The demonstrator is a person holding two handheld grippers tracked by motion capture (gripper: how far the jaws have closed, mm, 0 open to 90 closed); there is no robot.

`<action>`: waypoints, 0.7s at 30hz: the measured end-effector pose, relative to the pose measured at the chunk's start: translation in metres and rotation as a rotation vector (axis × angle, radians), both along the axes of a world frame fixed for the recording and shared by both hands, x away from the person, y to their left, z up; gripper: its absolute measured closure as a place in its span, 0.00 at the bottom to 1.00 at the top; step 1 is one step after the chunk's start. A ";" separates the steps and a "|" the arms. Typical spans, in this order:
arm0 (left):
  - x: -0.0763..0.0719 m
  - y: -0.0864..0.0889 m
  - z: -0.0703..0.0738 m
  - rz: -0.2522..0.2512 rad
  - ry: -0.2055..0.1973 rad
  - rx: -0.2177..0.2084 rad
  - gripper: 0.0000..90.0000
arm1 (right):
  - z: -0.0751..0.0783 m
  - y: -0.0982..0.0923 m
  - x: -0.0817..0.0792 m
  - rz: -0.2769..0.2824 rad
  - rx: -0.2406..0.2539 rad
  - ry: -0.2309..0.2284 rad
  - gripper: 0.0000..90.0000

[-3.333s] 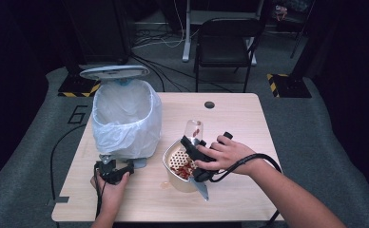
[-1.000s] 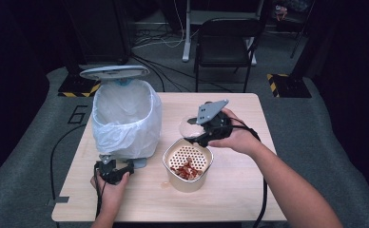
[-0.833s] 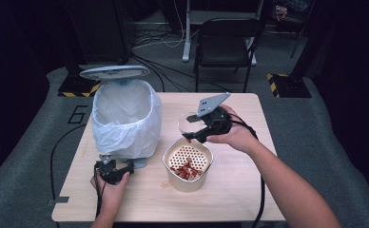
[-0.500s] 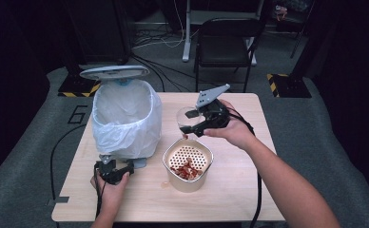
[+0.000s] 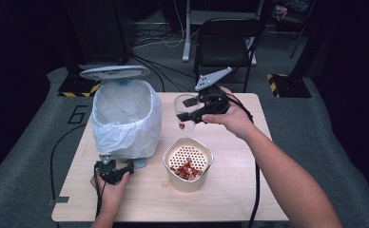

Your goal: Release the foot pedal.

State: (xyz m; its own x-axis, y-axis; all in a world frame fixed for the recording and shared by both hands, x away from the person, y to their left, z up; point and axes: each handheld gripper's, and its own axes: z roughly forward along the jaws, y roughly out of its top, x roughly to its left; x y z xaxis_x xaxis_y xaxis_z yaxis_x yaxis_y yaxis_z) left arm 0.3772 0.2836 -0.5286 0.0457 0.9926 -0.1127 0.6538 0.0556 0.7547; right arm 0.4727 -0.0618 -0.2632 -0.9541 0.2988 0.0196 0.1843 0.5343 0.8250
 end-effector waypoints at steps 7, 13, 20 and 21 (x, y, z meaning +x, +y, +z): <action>0.001 0.000 -0.001 0.001 -0.013 -0.003 0.18 | 0.011 0.024 0.000 0.025 0.005 -0.017 0.43; 0.001 -0.003 -0.002 0.019 -0.040 -0.043 0.18 | 0.030 0.052 0.001 0.036 0.014 -0.036 0.44; 0.000 0.000 -0.001 -0.009 0.003 -0.008 0.18 | 0.037 0.082 0.008 0.007 0.027 -0.028 0.44; 0.000 0.000 -0.001 -0.008 0.003 -0.009 0.18 | 0.037 0.087 0.009 -0.001 0.028 -0.027 0.44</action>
